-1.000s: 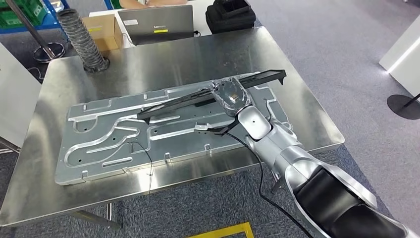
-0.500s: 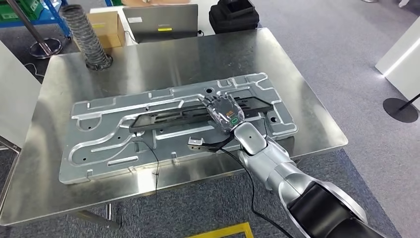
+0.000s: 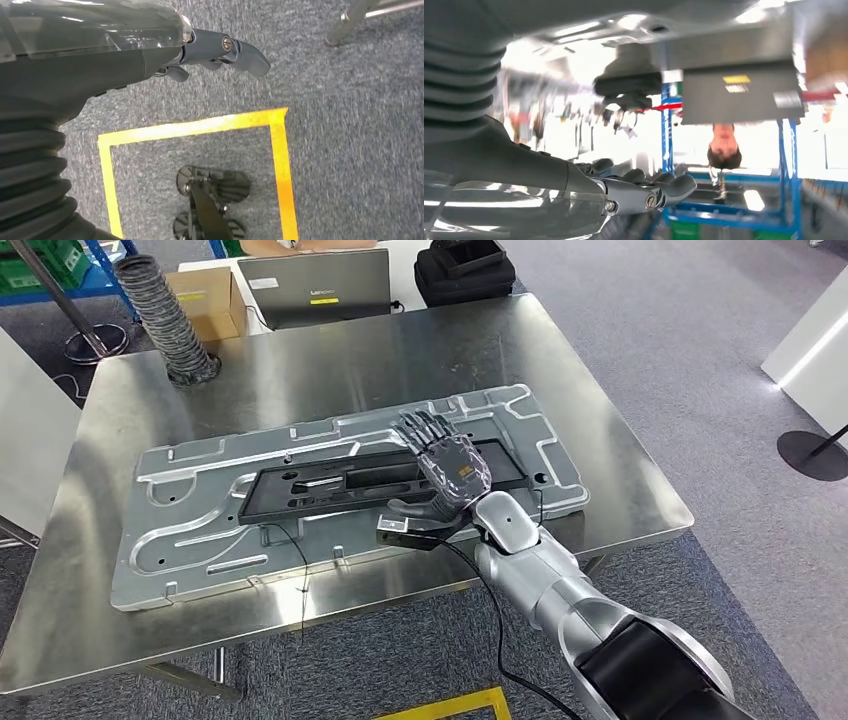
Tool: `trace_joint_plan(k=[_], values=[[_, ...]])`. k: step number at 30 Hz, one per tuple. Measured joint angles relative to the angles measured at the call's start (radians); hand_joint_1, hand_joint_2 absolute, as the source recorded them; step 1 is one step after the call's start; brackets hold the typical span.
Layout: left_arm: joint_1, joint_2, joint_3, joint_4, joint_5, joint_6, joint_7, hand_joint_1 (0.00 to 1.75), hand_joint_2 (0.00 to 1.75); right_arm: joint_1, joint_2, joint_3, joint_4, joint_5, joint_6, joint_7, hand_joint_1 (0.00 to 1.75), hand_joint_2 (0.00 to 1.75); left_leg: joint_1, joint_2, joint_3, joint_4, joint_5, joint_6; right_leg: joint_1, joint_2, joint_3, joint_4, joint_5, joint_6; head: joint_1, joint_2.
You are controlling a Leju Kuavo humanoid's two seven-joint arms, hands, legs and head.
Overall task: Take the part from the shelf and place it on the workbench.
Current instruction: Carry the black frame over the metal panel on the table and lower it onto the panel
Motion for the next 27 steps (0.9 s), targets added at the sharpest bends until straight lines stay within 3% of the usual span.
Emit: trace_joint_plan(k=[3,4,5,6,9,10,13,15,18,19,20,21,24,25,27], values=[[0.0,0.0,0.006,0.0,-0.003,0.001,0.006,0.0,0.0,0.008,0.025,-0.106,-0.021,-0.311,0.094,-0.222,0.0,0.0,0.003,0.0,-0.079,0.18,-0.092,-0.011,-0.001,-0.001,0.002,-0.003,0.002,-0.008,0.0,0.0],[0.001,0.0,0.009,0.0,-0.004,0.001,0.008,0.0,0.0,0.018,0.029,-0.146,-0.046,-0.433,0.147,-0.277,0.0,0.0,0.004,0.0,-0.101,0.227,-0.106,-0.014,-0.001,-0.002,0.002,-0.003,0.002,-0.008,0.0,0.0],[0.002,0.0,0.011,0.0,-0.007,0.0,0.009,0.0,0.0,0.031,0.03,-0.18,-0.081,-0.548,0.198,-0.312,0.0,0.0,0.005,0.001,-0.107,0.241,-0.102,-0.016,-0.001,-0.002,0.002,-0.002,0.001,-0.008,0.0,0.0],[0.002,0.0,0.012,0.0,-0.009,0.0,0.01,0.0,0.0,0.044,0.028,-0.205,-0.13,-0.663,0.248,-0.329,0.0,0.0,0.006,0.001,-0.094,0.214,-0.079,-0.017,-0.001,-0.002,0.002,-0.001,0.0,-0.007,0.0,0.0],[0.001,0.003,0.014,0.0,-0.014,-0.001,0.013,0.0,0.0,0.077,0.011,-0.262,-0.314,-0.95,0.362,-0.348,0.0,0.0,0.009,0.0,0.005,0.02,0.005,-0.013,-0.001,0.0,0.0,0.01,-0.007,0.005,0.0,0.0],[0.0,0.003,0.015,0.0,-0.015,-0.001,0.014,0.0,0.0,0.089,0.001,-0.281,-0.377,-1.017,0.387,-0.35,0.0,0.0,0.008,-0.001,0.024,-0.017,0.013,-0.009,0.001,0.001,-0.001,0.013,-0.009,0.011,0.0,0.0],[0.003,0.003,0.021,0.0,-0.013,-0.001,0.016,0.0,0.0,0.135,-0.038,-0.344,-0.579,-1.159,0.427,-0.354,0.0,0.0,0.005,-0.003,0.03,-0.034,0.012,0.012,0.001,0.0,-0.003,0.014,-0.011,0.028,0.0,0.0],[0.004,0.003,0.028,0.0,-0.007,0.0,0.016,0.0,0.0,0.169,-0.063,-0.393,-0.717,-1.189,0.415,-0.356,0.0,0.0,0.006,-0.003,0.031,-0.04,0.016,0.025,-0.002,-0.001,-0.015,0.044,-0.036,0.04,0.0,0.0],[0.003,0.002,0.042,0.0,0.005,0.0,0.014,0.0,0.0,0.226,-0.096,-0.464,-0.899,-1.125,0.32,-0.357,0.0,0.0,0.006,-0.001,0.031,-0.042,0.016,0.036,-0.004,0.0,-0.095,0.221,-0.128,0.052,0.0,0.0],[0.004,0.002,0.046,0.0,0.009,-0.002,0.012,0.0,0.0,0.251,-0.106,-0.483,-0.951,-1.068,0.263,-0.357,0.0,0.0,0.006,-0.001,0.032,-0.042,0.015,0.037,-0.005,0.0,-0.122,0.276,-0.146,0.054,0.0,0.0],[0.004,0.002,0.051,0.0,0.013,-0.003,0.009,0.0,0.0,0.278,-0.117,-0.501,-1.0,-1.005,0.2,-0.357,0.0,0.0,0.006,-0.001,0.033,-0.042,0.014,0.038,-0.005,0.0,-0.134,0.299,-0.144,0.054,0.0,0.0],[0.004,0.001,0.056,0.0,0.016,-0.006,0.006,0.0,0.0,0.304,-0.127,-0.516,-1.042,-0.948,0.147,-0.357,0.0,0.0,0.006,-0.002,0.035,-0.041,0.013,0.038,-0.005,-0.001,-0.127,0.28,-0.123,0.053,0.0,0.0],[0.003,-0.003,0.069,0.0,0.025,-0.021,-0.005,0.0,0.0,0.375,-0.156,-0.555,-1.137,-0.839,0.048,-0.357,0.0,0.0,0.004,-0.002,0.042,-0.039,0.007,0.032,-0.001,-0.002,-0.033,0.08,-0.025,0.042,0.0,0.0],[0.002,-0.004,0.072,0.0,0.028,-0.027,-0.007,0.0,0.0,0.404,-0.166,-0.569,-1.16,-0.815,0.028,-0.356,0.0,0.0,0.002,-0.002,0.043,-0.038,0.006,0.028,0.002,-0.003,-0.011,0.033,-0.009,0.037,0.0,0.0],[0.002,-0.006,0.078,0.0,0.031,-0.036,-0.009,0.0,0.0,0.472,-0.181,-0.6,-1.193,-0.772,0.004,-0.355,0.0,0.0,0.001,-0.003,0.044,-0.038,0.007,0.02,0.008,-0.003,0.0,0.01,-0.006,0.03,0.0,0.0]])
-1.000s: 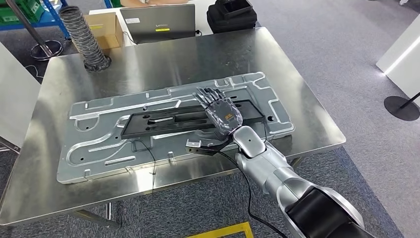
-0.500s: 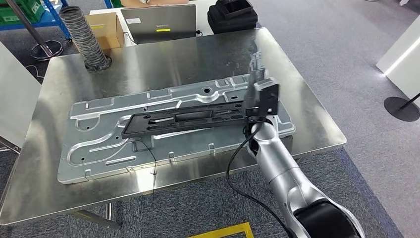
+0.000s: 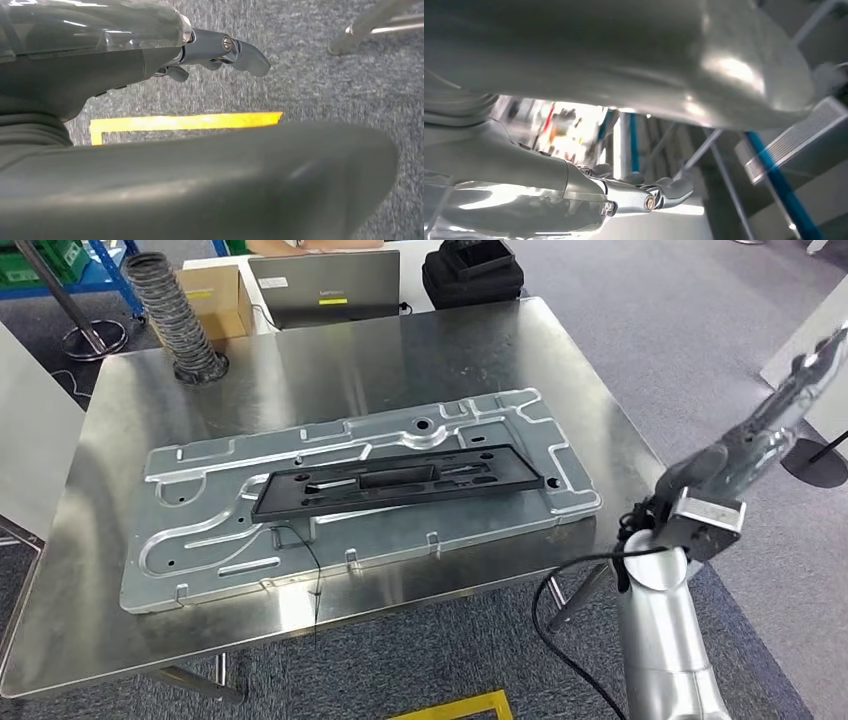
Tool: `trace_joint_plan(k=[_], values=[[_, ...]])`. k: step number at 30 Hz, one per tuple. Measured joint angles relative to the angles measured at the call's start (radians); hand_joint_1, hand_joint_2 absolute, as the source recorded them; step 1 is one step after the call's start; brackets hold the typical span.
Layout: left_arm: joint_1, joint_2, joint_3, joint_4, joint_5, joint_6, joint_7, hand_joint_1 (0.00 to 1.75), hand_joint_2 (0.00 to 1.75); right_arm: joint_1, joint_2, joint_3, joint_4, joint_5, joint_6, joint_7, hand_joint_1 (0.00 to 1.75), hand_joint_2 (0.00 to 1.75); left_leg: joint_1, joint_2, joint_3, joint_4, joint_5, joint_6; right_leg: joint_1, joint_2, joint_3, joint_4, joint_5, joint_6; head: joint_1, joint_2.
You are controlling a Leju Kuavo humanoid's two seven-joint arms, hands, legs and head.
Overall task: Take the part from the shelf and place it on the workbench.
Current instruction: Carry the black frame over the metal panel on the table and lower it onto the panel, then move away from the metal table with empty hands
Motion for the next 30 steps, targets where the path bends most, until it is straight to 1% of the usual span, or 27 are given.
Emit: trace_joint_plan(k=[1,2,3,4,6,7,8,9,10,12,13,14,16,17,18,19,20,21,22,23,24,25,26,27,28,29,30], values=[[0.0,0.0,0.003,0.0,0.0,-0.002,0.0,0.0,0.0,0.037,-0.006,-0.017,-0.012,0.021,-0.007,0.0,0.0,0.0,0.0,0.0,0.001,-0.002,0.001,-0.004,-0.002,0.0,0.0,-0.002,0.003,-0.005,0.0,0.0],[0.001,-0.001,0.007,0.0,-0.001,-0.003,0.001,0.0,0.0,0.073,-0.01,-0.034,-0.022,0.039,-0.012,0.0,0.0,0.0,-0.001,0.0,0.001,0.001,-0.005,-0.008,-0.004,-0.001,0.001,-0.006,0.006,-0.01,0.0,0.0],[0.001,-0.002,0.009,0.0,-0.002,-0.002,0.001,0.0,0.0,0.109,-0.012,-0.05,-0.032,0.055,-0.015,0.001,0.0,0.0,-0.001,0.001,-0.004,0.017,-0.022,-0.012,-0.007,-0.003,0.0,-0.01,0.01,-0.017,0.0,0.0],[0.002,-0.002,0.01,0.0,-0.004,-0.001,0.001,0.0,0.0,0.143,-0.013,-0.065,-0.041,0.066,-0.016,0.001,0.0,0.0,-0.001,0.002,-0.016,0.052,-0.053,-0.016,-0.01,-0.004,-0.001,-0.014,0.013,-0.023,0.0,0.0],[0.002,-0.003,0.012,0.0,-0.007,0.001,0.002,0.0,0.0,0.214,-0.013,-0.093,-0.059,0.075,-0.017,0.001,0.0,0.0,0.0,0.004,-0.058,0.175,-0.135,-0.02,-0.01,-0.007,-0.007,-0.015,0.019,-0.029,0.0,0.0],[0.003,-0.003,0.012,0.0,-0.008,0.002,0.002,0.0,0.0,0.249,-0.013,-0.105,-0.067,0.076,-0.017,0.001,0.0,0.0,0.001,0.004,-0.076,0.234,-0.164,-0.022,-0.009,-0.008,-0.011,-0.015,0.022,-0.029,0.0,0.0],[0.004,-0.003,0.013,0.0,-0.009,0.003,0.003,0.0,0.0,0.284,-0.013,-0.117,-0.076,0.076,-0.017,0.001,0.0,0.0,0.001,0.004,-0.082,0.268,-0.178,-0.022,-0.008,-0.009,-0.016,-0.014,0.025,-0.029,0.0,0.0],[0.005,-0.003,0.013,0.0,-0.01,0.004,0.002,0.0,0.0,0.314,-0.013,-0.128,-0.084,0.074,-0.017,0.001,0.0,0.0,0.001,0.004,-0.068,0.263,-0.171,-0.021,-0.008,-0.009,-0.021,-0.012,0.029,-0.028,0.0,0.0],[0.005,-0.003,0.013,0.0,-0.013,0.005,0.002,0.0,0.0,0.34,-0.013,-0.139,-0.092,0.071,-0.017,0.001,0.0,0.0,0.001,0.004,-0.035,0.216,-0.149,-0.019,-0.008,-0.008,-0.026,-0.011,0.032,-0.026,0.0,0.0],[0.003,-0.002,0.013,0.0,-0.018,0.006,0.0,0.0,0.0,0.381,-0.012,-0.158,-0.108,0.065,-0.017,0.001,0.0,0.0,-0.002,0.003,0.057,0.067,-0.099,-0.011,-0.007,-0.006,-0.034,-0.005,0.04,-0.02,0.0,0.0],[0.001,-0.002,0.013,0.0,-0.021,0.006,-0.002,0.0,0.0,0.398,-0.012,-0.166,-0.117,0.063,-0.017,0.001,0.0,0.0,-0.004,0.002,0.088,0.012,-0.084,-0.007,-0.006,-0.005,-0.037,-0.003,0.045,-0.015,0.0,0.0],[0.0,-0.001,0.013,0.0,-0.025,0.006,-0.004,0.0,0.0,0.416,-0.011,-0.172,-0.126,0.06,-0.017,0.001,0.0,0.0,-0.006,0.002,0.102,-0.016,-0.078,-0.002,-0.006,-0.005,-0.039,-0.002,0.05,-0.009,0.0,0.0],[0.002,-0.001,0.013,0.0,-0.03,0.005,-0.01,0.0,0.0,0.45,-0.01,-0.178,-0.142,0.038,-0.017,0.001,0.0,0.0,-0.01,0.001,0.097,-0.022,-0.067,0.008,-0.008,-0.004,-0.04,-0.005,0.062,0.005,0.0,0.0],[0.002,-0.002,0.013,0.0,-0.033,0.004,-0.012,0.0,0.0,0.467,-0.009,-0.178,-0.148,0.014,-0.016,0.001,0.0,0.0,-0.01,0.003,0.092,-0.023,-0.058,0.014,-0.011,-0.003,-0.042,-0.004,0.06,0.011,0.0,0.0],[0.003,-0.002,0.013,0.0,-0.034,0.004,-0.014,0.0,0.0,0.482,-0.009,-0.178,-0.153,-0.012,-0.015,0.001,0.0,0.0,-0.009,0.005,0.084,-0.026,-0.047,0.021,-0.012,-0.002,-0.05,0.007,0.043,0.017,0.0,0.0],[0.002,-0.002,0.013,0.0,-0.036,0.003,-0.015,0.0,0.0,0.493,-0.009,-0.176,-0.158,-0.035,-0.015,0.001,0.0,0.0,-0.007,0.007,0.073,-0.029,-0.035,0.027,-0.014,-0.002,-0.062,0.035,0.009,0.022,0.0,0.0],[0.001,-0.002,0.013,0.0,-0.039,0.003,-0.016,0.0,0.0,0.501,-0.009,-0.175,-0.16,-0.051,-0.014,0.001,0.0,0.0,-0.007,0.01,0.06,-0.029,-0.025,0.031,-0.017,-0.001,-0.079,0.082,-0.042,0.026,0.0,0.0],[0.001,-0.002,0.013,0.0,-0.041,0.002,-0.016,0.0,0.0,0.507,-0.01,-0.173,-0.162,-0.058,-0.015,0.001,0.0,0.0,-0.008,0.011,0.045,-0.029,-0.016,0.034,-0.017,-0.001,-0.097,0.145,-0.093,0.029,0.0,0.0],[0.001,-0.002,0.013,0.0,-0.043,0.003,-0.017,0.0,0.0,0.512,-0.01,-0.17,-0.163,-0.06,-0.015,0.001,0.0,0.0,-0.008,0.01,0.031,-0.028,-0.008,0.034,-0.019,-0.001,-0.11,0.209,-0.13,0.032,0.0,0.0],[0.002,-0.002,0.013,0.0,-0.044,0.003,-0.017,0.0,0.0,0.516,-0.01,-0.167,-0.163,-0.06,-0.015,0.001,0.0,0.0,-0.009,0.008,0.016,-0.027,0.001,0.032,-0.019,-0.001,-0.114,0.258,-0.142,0.034,0.0,0.0],[0.002,-0.002,0.013,0.0,-0.044,0.004,-0.017,0.0,0.0,0.52,-0.01,-0.164,-0.163,-0.057,-0.015,0.001,0.0,0.0,-0.01,0.005,0.003,-0.025,0.009,0.03,-0.019,-0.001,-0.105,0.279,-0.13,0.033,0.0,0.0],[0.002,-0.003,0.013,0.0,-0.045,0.006,-0.017,0.0,0.0,0.522,-0.01,-0.162,-0.163,-0.053,-0.015,0.001,0.0,0.0,-0.01,0.0,-0.009,-0.024,0.017,0.028,-0.019,0.0,-0.078,0.265,-0.101,0.031,0.0,0.0],[0.002,-0.003,0.013,0.0,-0.045,0.007,-0.016,0.0,0.0,0.524,-0.01,-0.16,-0.163,-0.048,-0.014,0.001,0.0,0.0,-0.01,-0.005,-0.02,-0.023,0.025,0.025,-0.019,0.007,-0.034,0.216,-0.071,0.027,0.0,0.0],[0.001,-0.005,0.013,0.0,-0.045,0.008,-0.016,0.0,0.0,0.525,-0.01,-0.16,-0.163,-0.043,-0.014,0.001,0.0,0.0,-0.01,-0.011,-0.028,-0.021,0.033,0.022,-0.018,0.026,0.021,0.143,-0.06,0.02,0.0,0.0],[0.0,-0.006,0.013,0.0,-0.045,0.01,-0.015,0.0,0.0,0.525,-0.01,-0.159,-0.163,-0.039,-0.014,0.0,0.0,0.0,-0.01,-0.018,-0.033,-0.019,0.04,0.018,-0.018,0.045,0.074,0.066,-0.064,0.014,0.0,0.0],[-0.002,-0.007,0.013,0.0,-0.045,0.013,-0.014,0.0,0.0,0.526,-0.01,-0.159,-0.163,-0.036,-0.014,0.0,0.0,0.0,-0.01,-0.026,-0.037,-0.018,0.047,0.013,-0.017,0.06,0.114,0.006,-0.076,0.008,0.0,0.0],[-0.004,-0.008,0.013,0.0,-0.045,0.015,-0.013,0.0,0.0,0.526,-0.01,-0.159,-0.162,-0.034,-0.014,0.0,0.0,0.0,-0.01,-0.034,-0.04,-0.018,0.054,0.007,-0.015,0.067,0.135,-0.029,-0.091,0.003,0.0,0.0]])
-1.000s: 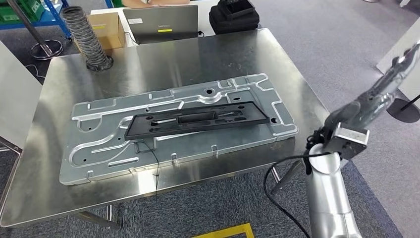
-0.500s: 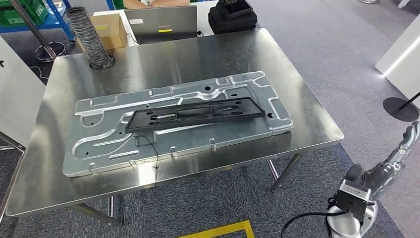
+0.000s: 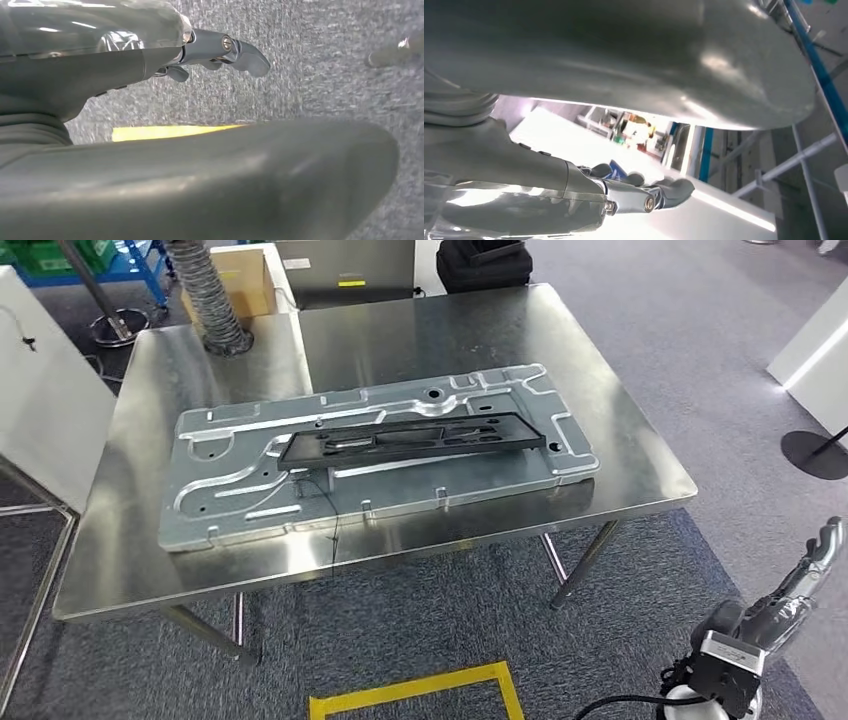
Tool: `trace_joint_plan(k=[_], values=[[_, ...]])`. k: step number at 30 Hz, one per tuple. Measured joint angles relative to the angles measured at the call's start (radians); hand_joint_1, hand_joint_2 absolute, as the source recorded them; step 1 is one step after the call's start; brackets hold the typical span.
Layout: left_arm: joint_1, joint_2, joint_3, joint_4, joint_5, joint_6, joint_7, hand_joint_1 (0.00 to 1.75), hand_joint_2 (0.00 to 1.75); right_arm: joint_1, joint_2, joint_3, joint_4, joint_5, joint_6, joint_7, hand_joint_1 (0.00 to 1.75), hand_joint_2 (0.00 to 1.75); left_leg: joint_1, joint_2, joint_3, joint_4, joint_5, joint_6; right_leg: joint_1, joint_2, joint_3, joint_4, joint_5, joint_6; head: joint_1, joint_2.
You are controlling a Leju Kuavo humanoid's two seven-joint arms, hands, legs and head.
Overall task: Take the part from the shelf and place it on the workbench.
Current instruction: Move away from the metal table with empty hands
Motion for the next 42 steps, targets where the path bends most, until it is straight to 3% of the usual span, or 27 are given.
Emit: trace_joint_plan(k=[3,5,7,8,9,10,13,15,17,19,20,22,23,24,25,26,28,30,33,34,35,37,39,40,41,42], values=[[0.003,0.0,0.0,0.0,-0.001,0.004,0.003,0.0,0.0,-0.001,0.0,0.002,0.001,-0.002,0.001,0.0,0.0,0.0,0.003,-0.015,-0.009,0.005,0.008,-0.018,0.0,-0.03,0.004,-0.02,0.008,-0.017,0.0,0.0],[0.006,0.0,0.0,0.0,-0.002,0.004,0.003,0.0,0.0,-0.001,0.0,0.004,0.002,-0.007,0.002,0.0,0.0,0.0,0.005,0.006,-0.039,0.073,-0.047,-0.025,-0.004,-0.055,-0.002,-0.027,0.021,-0.029,0.0,0.0],[0.007,-0.001,0.0,0.0,-0.004,0.004,0.002,0.0,0.0,0.001,0.0,0.006,0.005,-0.013,0.001,0.0,0.0,0.0,0.008,0.026,-0.09,0.207,-0.129,-0.033,-0.001,-0.08,-0.014,-0.024,0.028,-0.033,0.0,0.0],[0.007,-0.001,0.0,0.0,-0.005,0.004,0.002,0.0,0.0,0.002,0.0,0.007,0.007,-0.016,0.0,0.0,0.0,0.0,0.01,0.03,-0.106,0.262,-0.151,-0.037,0.0,-0.093,-0.02,-0.021,0.03,-0.032,0.0,0.0],[0.009,-0.001,0.0,0.0,-0.005,0.004,0.001,0.0,0.0,0.003,0.0,0.009,0.008,-0.021,0.0,0.0,0.0,0.0,0.01,0.032,-0.106,0.285,-0.153,-0.039,0.0,-0.102,-0.024,-0.019,0.031,-0.031,0.0,0.0],[0.01,-0.001,0.0,0.0,-0.006,0.005,0.001,0.0,0.0,0.003,0.0,0.011,0.009,-0.026,-0.001,0.0,0.0,0.0,0.01,0.035,-0.085,0.268,-0.137,-0.04,0.001,-0.111,-0.027,-0.017,0.032,-0.029,0.0,0.0],[0.013,0.0,0.0,0.0,-0.009,0.005,0.001,0.0,0.0,0.001,0.0,0.013,0.01,-0.051,-0.001,0.0,0.0,0.0,0.008,0.042,0.047,0.07,-0.072,-0.029,0.002,-0.128,-0.031,-0.01,0.032,-0.021,0.0,0.0],[0.016,0.0,0.0,0.0,-0.013,0.006,-0.001,0.0,0.0,0.001,0.0,0.014,0.01,-0.065,0.002,0.0,0.0,0.0,0.004,0.045,0.086,0.003,-0.066,-0.018,0.005,-0.132,-0.033,-0.007,0.033,-0.011,0.0,0.0],[0.019,0.0,0.0,0.0,-0.016,0.008,-0.004,0.0,0.0,0.001,0.0,0.015,0.01,-0.067,0.005,0.0,0.0,0.0,0.003,0.045,0.084,-0.005,-0.064,-0.007,0.006,-0.131,-0.035,-0.006,0.033,0.0,0.0,0.0],[0.018,0.0,0.0,0.0,-0.018,0.008,-0.006,0.0,0.0,0.002,0.0,0.016,0.01,-0.067,0.008,0.0,0.0,0.0,0.008,0.045,0.083,-0.014,-0.059,0.006,0.004,-0.111,-0.048,0.022,0.012,0.011,0.0,0.0],[0.016,0.0,0.0,0.0,-0.019,0.008,-0.007,0.0,0.0,0.004,0.0,0.016,0.011,-0.067,0.011,0.0,0.0,0.0,0.01,0.046,0.081,-0.017,-0.056,0.012,0.003,-0.097,-0.069,0.064,-0.015,0.016,0.0,0.0],[0.014,0.0,0.001,0.0,-0.022,0.007,-0.008,0.0,0.0,0.011,0.0,0.016,0.015,-0.064,0.019,0.0,0.0,0.0,0.008,0.045,0.075,-0.017,-0.052,0.019,-0.001,-0.079,-0.137,0.201,-0.08,0.022,0.0,0.0],[0.014,0.0,0.001,0.0,-0.024,0.007,-0.009,0.0,0.0,0.015,0.001,0.016,0.02,-0.061,0.026,0.0,0.0,0.0,0.007,0.045,0.071,-0.015,-0.05,0.02,-0.002,-0.076,-0.168,0.262,-0.1,0.025,0.0,0.0],[0.015,0.0,0.002,0.0,-0.026,0.007,-0.009,0.0,0.0,0.019,0.001,0.016,0.024,-0.056,0.034,0.001,0.0,0.0,0.006,0.044,0.067,-0.012,-0.048,0.02,-0.003,-0.076,-0.185,0.293,-0.102,0.026,0.0,0.0],[0.015,0.0,0.003,0.0,-0.028,0.006,-0.009,0.0,0.0,0.022,0.002,0.016,0.029,-0.052,0.041,0.001,0.0,0.0,0.006,0.042,0.064,-0.008,-0.047,0.02,-0.005,-0.076,-0.183,0.284,-0.084,0.027,0.0,0.0],[0.014,0.0,0.004,0.0,-0.029,0.006,-0.009,0.0,0.0,0.023,0.002,0.015,0.033,-0.046,0.045,0.001,0.0,0.0,0.006,0.04,0.062,-0.004,-0.048,0.02,-0.006,-0.076,-0.161,0.234,-0.049,0.026,0.0,0.0],[0.013,-0.001,0.005,0.0,-0.03,0.004,-0.009,0.0,0.0,0.023,0.003,0.013,0.047,-0.034,0.045,0.001,0.0,0.0,0.005,0.037,0.057,0.004,-0.048,0.015,-0.005,-0.073,-0.095,0.093,0.019,0.021,0.0,0.0],[0.01,-0.001,0.006,0.0,-0.032,0.003,-0.009,0.0,0.0,0.025,0.003,0.011,0.073,-0.029,0.037,0.002,0.0,0.0,0.003,0.034,0.05,0.008,-0.044,0.005,-0.001,-0.069,-0.067,0.021,0.045,0.011,0.0,0.0],[0.01,-0.001,0.011,0.0,-0.036,0.004,-0.008,0.0,0.0,0.028,0.004,0.011,0.118,-0.03,0.026,0.002,0.0,0.0,0.004,0.033,0.041,0.01,-0.037,-0.014,0.001,-0.07,-0.078,0.016,0.057,-0.005,0.0,0.0],[0.01,-0.001,0.013,0.0,-0.037,0.005,-0.009,0.0,0.0,0.028,0.005,0.011,0.135,-0.028,0.023,0.002,0.0,0.0,0.005,0.033,0.036,0.02,-0.049,-0.019,-0.001,-0.072,-0.082,0.013,0.063,-0.012,0.0,0.0],[0.01,-0.001,0.015,0.0,-0.038,0.005,-0.01,0.0,0.0,0.027,0.007,0.01,0.153,-0.023,0.021,0.002,0.0,0.0,0.006,0.034,0.025,0.047,-0.075,-0.023,-0.003,-0.074,-0.087,0.01,0.071,-0.02,0.0,0.0],[0.009,-0.002,0.019,0.0,-0.039,0.007,-0.014,0.0,0.0,0.028,0.015,0.004,0.198,-0.004,0.014,0.002,0.0,0.0,0.008,0.036,-0.016,0.16,-0.16,-0.029,-0.002,-0.079,-0.102,0.008,0.084,-0.029,0.0,0.0],[0.01,-0.002,0.023,0.0,-0.042,0.013,-0.019,0.0,0.0,0.032,0.026,-0.01,0.25,0.025,0.007,0.002,0.0,0.0,0.009,0.036,-0.046,0.272,-0.221,-0.032,0.002,-0.082,-0.122,0.01,0.098,-0.031,0.0,0.0],[0.011,-0.002,0.026,0.0,-0.044,0.016,-0.021,0.0,0.0,0.033,0.033,-0.019,0.274,0.045,0.005,0.002,0.0,0.0,0.009,0.036,-0.038,0.283,-0.224,-0.032,0.003,-0.082,-0.133,0.011,0.105,-0.03,0.0,0.0],[0.011,-0.002,0.028,0.0,-0.047,0.017,-0.022,0.0,0.0,0.033,0.041,-0.031,0.297,0.067,0.003,0.002,0.0,0.0,0.009,0.036,-0.01,0.254,-0.21,-0.031,0.003,-0.083,-0.143,0.013,0.113,-0.028,0.0,0.0],[0.01,-0.002,0.029,0.0,-0.049,0.017,-0.022,0.0,0.0,0.033,0.05,-0.045,0.317,0.089,0.002,0.002,0.0,0.0,0.009,0.037,0.037,0.188,-0.186,-0.029,0.004,-0.083,-0.152,0.014,0.119,-0.025,0.0,0.0]])
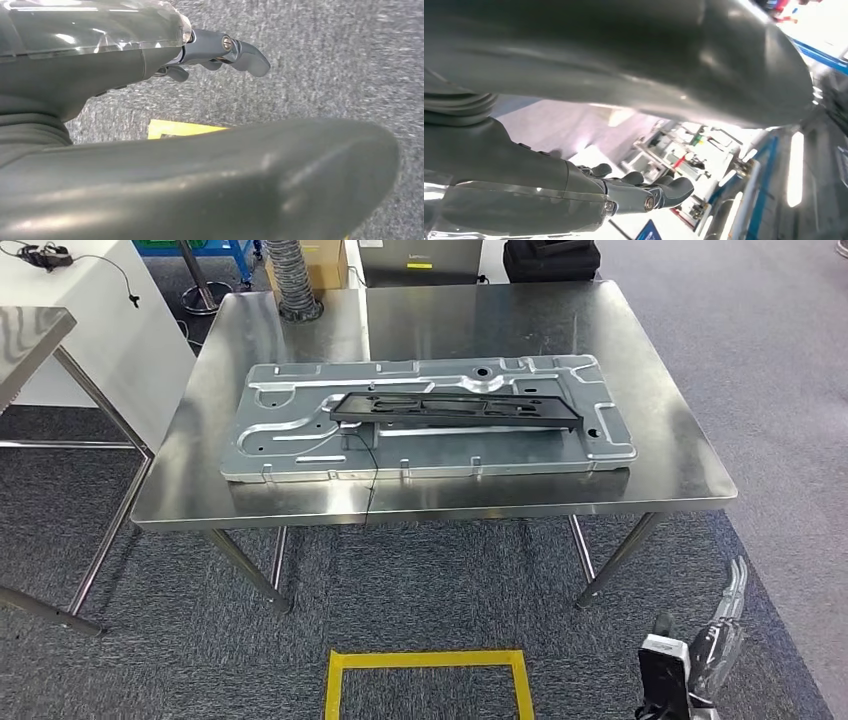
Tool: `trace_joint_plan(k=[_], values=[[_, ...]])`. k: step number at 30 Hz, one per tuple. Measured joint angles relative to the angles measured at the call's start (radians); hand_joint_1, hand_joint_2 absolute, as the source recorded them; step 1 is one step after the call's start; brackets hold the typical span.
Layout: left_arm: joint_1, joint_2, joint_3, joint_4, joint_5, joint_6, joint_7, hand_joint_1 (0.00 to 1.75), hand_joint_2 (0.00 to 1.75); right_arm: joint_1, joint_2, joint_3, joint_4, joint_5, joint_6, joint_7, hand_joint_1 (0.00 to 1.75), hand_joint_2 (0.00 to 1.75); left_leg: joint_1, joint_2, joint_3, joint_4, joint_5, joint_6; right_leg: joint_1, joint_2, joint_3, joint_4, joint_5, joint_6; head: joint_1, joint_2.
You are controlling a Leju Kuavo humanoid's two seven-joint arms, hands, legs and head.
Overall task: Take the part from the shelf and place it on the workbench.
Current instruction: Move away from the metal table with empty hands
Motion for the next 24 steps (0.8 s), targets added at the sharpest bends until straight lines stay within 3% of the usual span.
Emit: trace_joint_plan(k=[2,3,6,7,9,11,12,13,14,16,18,19,22,23,24], values=[[-0.003,0.0,0.001,0.0,-0.003,-0.002,-0.001,0.0,0.0,-0.001,0.017,-0.037,0.033,0.046,-0.002,0.0,0.0,0.0,-0.003,-0.001,0.089,-0.145,0.037,0.008,0.002,0.0,-0.014,0.006,0.013,0.009,0.0,0.0],[-0.005,0.0,0.002,0.0,-0.006,-0.003,-0.003,0.0,0.0,-0.003,0.026,-0.061,0.05,0.078,-0.003,0.0,0.0,0.0,-0.005,-0.001,0.112,-0.186,0.047,0.014,0.003,-0.001,-0.018,0.008,0.019,0.015,0.0,0.0],[-0.003,0.0,0.006,0.0,-0.01,-0.012,-0.01,0.0,0.0,-0.017,0.054,-0.181,0.118,0.247,-0.005,0.0,0.0,0.0,-0.01,-0.001,0.108,-0.199,0.067,0.032,0.0,-0.001,-0.023,0.007,0.037,0.035,0.0,0.0],[-0.002,0.0,0.009,0.0,-0.011,-0.015,-0.013,0.0,0.0,-0.022,0.062,-0.235,0.15,0.313,-0.005,0.0,0.0,0.0,-0.01,0.0,0.102,-0.2,0.077,0.04,-0.002,0.001,-0.027,0.013,0.026,0.041,0.0,0.0],[-0.002,-0.001,0.014,0.0,-0.014,-0.019,-0.016,0.0,0.0,-0.034,0.073,-0.357,0.224,0.423,-0.005,0.0,0.0,0.0,-0.008,0.002,0.079,-0.204,0.101,0.055,-0.006,0.004,-0.051,0.077,-0.05,0.051,0.0,0.0],[0.001,-0.001,0.018,0.0,-0.017,-0.019,-0.019,0.0,0.0,-0.047,0.077,-0.467,0.305,0.502,-0.005,0.001,0.0,0.0,-0.01,0.002,0.05,-0.203,0.122,0.061,-0.008,0.007,-0.085,0.201,-0.153,0.056,0.0,0.0],[0.003,-0.001,0.02,0.0,-0.019,-0.019,-0.019,0.0,0.0,-0.055,0.078,-0.518,0.348,0.544,-0.005,0.002,0.0,0.0,-0.011,0.002,0.035,-0.201,0.132,0.06,-0.007,0.008,-0.092,0.256,-0.18,0.057,0.0,0.0],[0.005,-0.002,0.021,0.0,-0.021,-0.018,-0.02,0.0,0.0,-0.065,0.079,-0.573,0.398,0.6,-0.005,0.004,0.0,0.0,-0.012,0.002,0.019,-0.197,0.141,0.059,-0.007,0.009,-0.085,0.286,-0.182,0.058,0.0,0.0],[0.006,-0.002,0.022,0.0,-0.021,-0.017,-0.02,0.0,0.0,-0.076,0.079,-0.633,0.45,0.662,-0.005,0.008,0.0,0.0,-0.012,0.002,0.004,-0.192,0.15,0.058,-0.007,0.01,-0.06,0.28,-0.163,0.057,0.0,0.0],[0.006,-0.005,0.023,0.001,-0.022,-0.018,-0.021,0.0,0.0,-0.103,0.082,-0.765,0.556,0.813,-0.005,0.046,0.0,0.0,-0.012,0.002,-0.023,-0.18,0.162,0.053,-0.006,0.01,0.039,0.169,-0.116,0.052,0.0,0.0],[0.005,-0.011,0.023,0.001,-0.025,-0.023,-0.021,0.0,0.0,-0.13,0.083,-0.881,0.66,0.961,-0.004,0.158,0.0,0.0,-0.012,0.002,-0.036,-0.173,0.174,0.044,0.0,0.011,0.134,0.03,-0.117,0.04,0.0,0.0],[0.004,-0.013,0.023,0.001,-0.028,-0.025,-0.02,0.0,0.0,-0.139,0.084,-0.92,0.716,1.017,-0.001,0.246,0.0,0.0,-0.011,0.002,-0.038,-0.173,0.182,0.038,0.004,0.012,0.156,-0.01,-0.125,0.033,0.0,0.0],[0.005,-0.016,0.023,0.001,-0.039,-0.033,-0.014,0.0,0.0,-0.152,0.085,-0.959,0.898,1.091,0.043,0.537,0.0,0.0,-0.007,0.002,-0.044,-0.177,0.196,0.019,0.008,0.01,0.152,-0.035,-0.107,0.014,0.0,0.0],[0.006,-0.017,0.023,0.001,-0.041,-0.034,-0.011,0.0,0.0,-0.156,0.085,-0.958,0.953,1.096,0.073,0.604,0.0,0.0,-0.006,0.001,-0.05,-0.163,0.175,0.013,0.006,0.008,0.143,-0.039,-0.095,0.006,0.0,0.0],[0.006,-0.017,0.023,0.001,-0.044,-0.034,-0.008,0.0,0.0,-0.16,0.085,-0.958,0.999,1.097,0.109,0.648,0.0,0.0,-0.005,0.001,-0.062,-0.13,0.135,0.008,0.003,0.007,0.132,-0.043,-0.081,0.0,0.0,0.0]])
